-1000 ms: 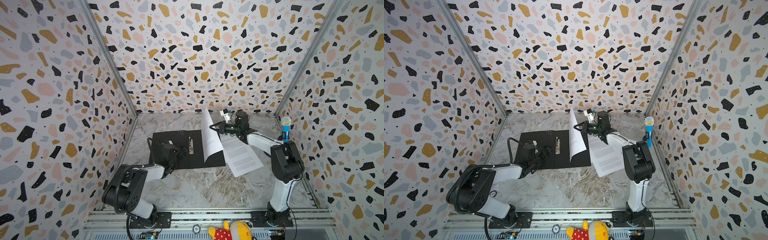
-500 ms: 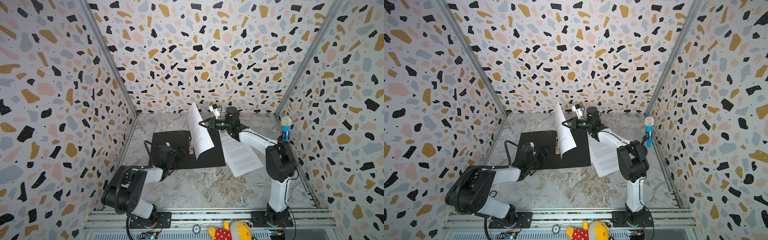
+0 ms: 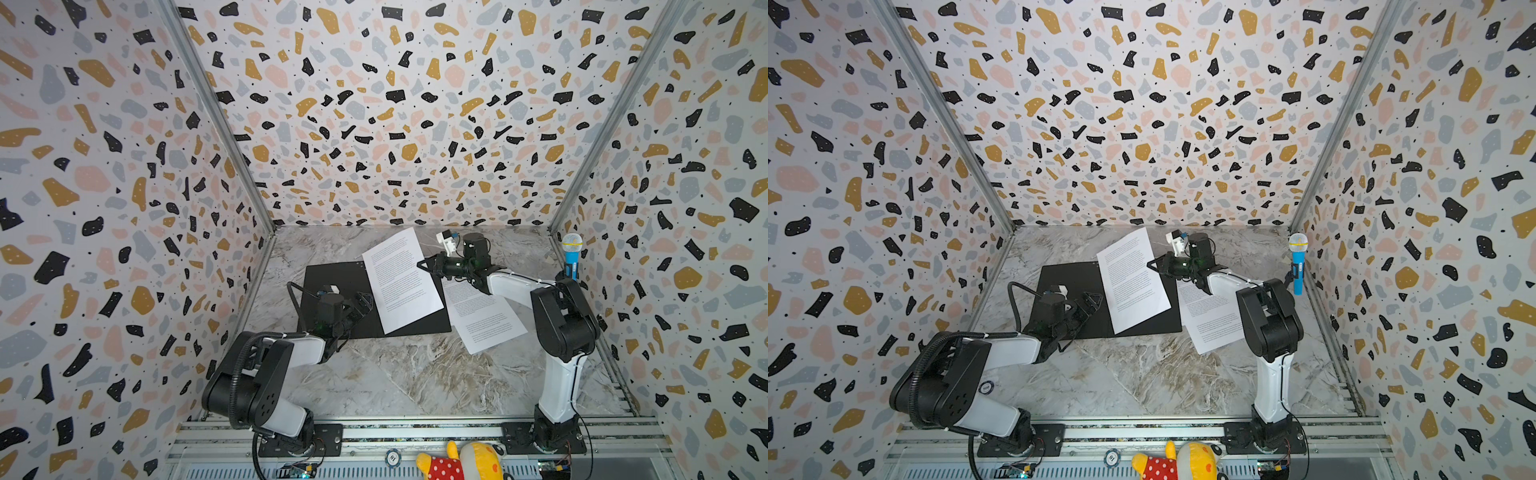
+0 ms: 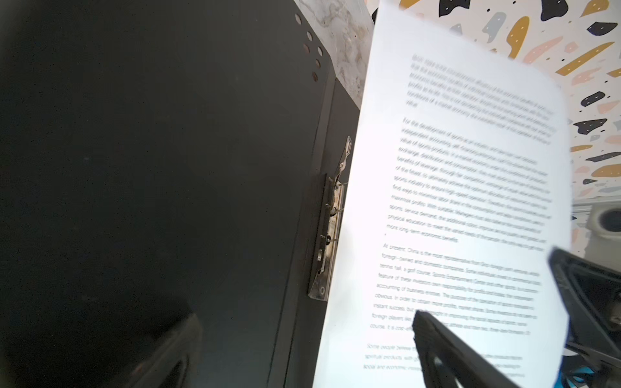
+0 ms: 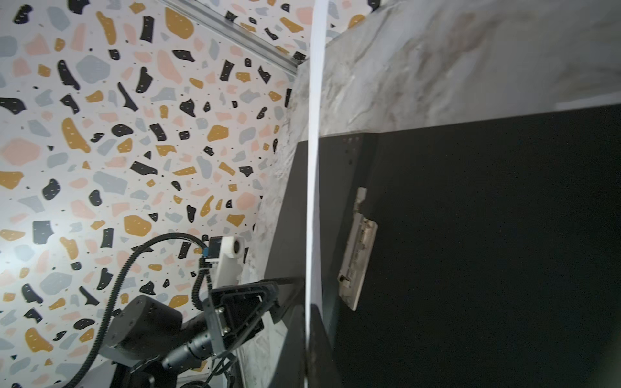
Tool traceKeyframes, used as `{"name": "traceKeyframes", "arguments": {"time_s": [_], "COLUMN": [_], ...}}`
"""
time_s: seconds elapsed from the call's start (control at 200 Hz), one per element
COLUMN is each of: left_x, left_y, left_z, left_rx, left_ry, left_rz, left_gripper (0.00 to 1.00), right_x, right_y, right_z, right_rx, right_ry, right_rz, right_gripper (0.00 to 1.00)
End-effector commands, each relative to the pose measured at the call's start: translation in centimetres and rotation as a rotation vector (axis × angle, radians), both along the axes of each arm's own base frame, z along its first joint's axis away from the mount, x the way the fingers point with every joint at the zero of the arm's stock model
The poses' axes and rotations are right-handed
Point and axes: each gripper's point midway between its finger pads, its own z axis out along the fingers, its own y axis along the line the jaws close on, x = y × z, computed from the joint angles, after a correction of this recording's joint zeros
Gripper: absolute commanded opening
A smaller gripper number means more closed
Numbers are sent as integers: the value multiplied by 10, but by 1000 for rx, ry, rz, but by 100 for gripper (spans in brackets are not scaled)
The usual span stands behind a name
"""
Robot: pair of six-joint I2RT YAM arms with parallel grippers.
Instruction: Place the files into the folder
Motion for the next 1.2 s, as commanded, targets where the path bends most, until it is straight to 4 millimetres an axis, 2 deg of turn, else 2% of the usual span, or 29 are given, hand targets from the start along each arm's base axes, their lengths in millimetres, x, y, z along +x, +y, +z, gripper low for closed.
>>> {"name": "traceKeyframes", "arguments": {"time_s": [0.0, 0.315, 0.701, 0.946, 1.196], "left_x": [0, -1, -3, -3, -4], "left_y": [2, 2, 1, 1, 2], "left_z": [-3, -7, -11, -12, -13], "left_rx": [-5, -15, -22, -24, -23], "left_ry": [-10, 0, 7, 9, 9], "left_rz": [5, 5, 4, 6, 5], "left_gripper": [100, 100, 100, 100, 100], "right_x": [3, -6, -7, -13, -13], "right_y": [-16, -44, -57, -53, -46], "right_z": [-8, -37, -53, -60, -56], "right_rx": [-45, -94, -120, -94, -64], "right_ry": [-40, -7, 34, 64, 69], "right_rz": [-35, -89, -146, -137, -120], "right_gripper": [0, 0, 0, 0, 0]}}
